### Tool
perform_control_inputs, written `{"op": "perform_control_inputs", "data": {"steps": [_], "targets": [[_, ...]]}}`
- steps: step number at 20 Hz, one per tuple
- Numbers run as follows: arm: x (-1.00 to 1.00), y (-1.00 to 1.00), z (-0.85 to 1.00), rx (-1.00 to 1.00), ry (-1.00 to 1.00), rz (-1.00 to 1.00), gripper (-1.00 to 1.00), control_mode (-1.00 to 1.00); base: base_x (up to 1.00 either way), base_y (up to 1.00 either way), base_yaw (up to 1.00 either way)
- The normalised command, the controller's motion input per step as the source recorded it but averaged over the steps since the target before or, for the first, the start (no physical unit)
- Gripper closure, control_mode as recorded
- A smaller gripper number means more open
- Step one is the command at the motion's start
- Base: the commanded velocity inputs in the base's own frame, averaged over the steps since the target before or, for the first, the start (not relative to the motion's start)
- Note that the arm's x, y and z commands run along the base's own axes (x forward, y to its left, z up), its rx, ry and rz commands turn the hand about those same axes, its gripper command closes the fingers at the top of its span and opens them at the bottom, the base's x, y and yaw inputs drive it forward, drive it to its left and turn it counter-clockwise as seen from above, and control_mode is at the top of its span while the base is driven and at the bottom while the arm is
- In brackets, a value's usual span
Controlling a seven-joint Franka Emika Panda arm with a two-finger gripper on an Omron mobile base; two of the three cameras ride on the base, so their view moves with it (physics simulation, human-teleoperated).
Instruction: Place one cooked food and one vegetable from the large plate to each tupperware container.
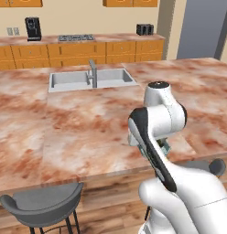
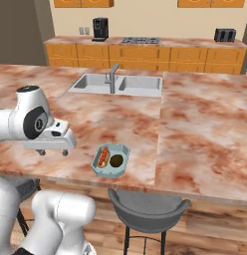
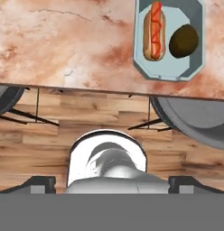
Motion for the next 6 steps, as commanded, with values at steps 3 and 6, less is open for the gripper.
{"op": "perform_control_inputs", "data": {"steps": [3, 6], "targets": [[-0.92, 1.00, 0.00, -0.16, -0.08, 0.11, -1.00, -1.00, 0.00, 0.00, 0.00], [-0.34, 1.00, -0.04, -0.23, 0.04, 0.11, -1.00, -1.00, 0.00, 0.00, 0.00]]}}
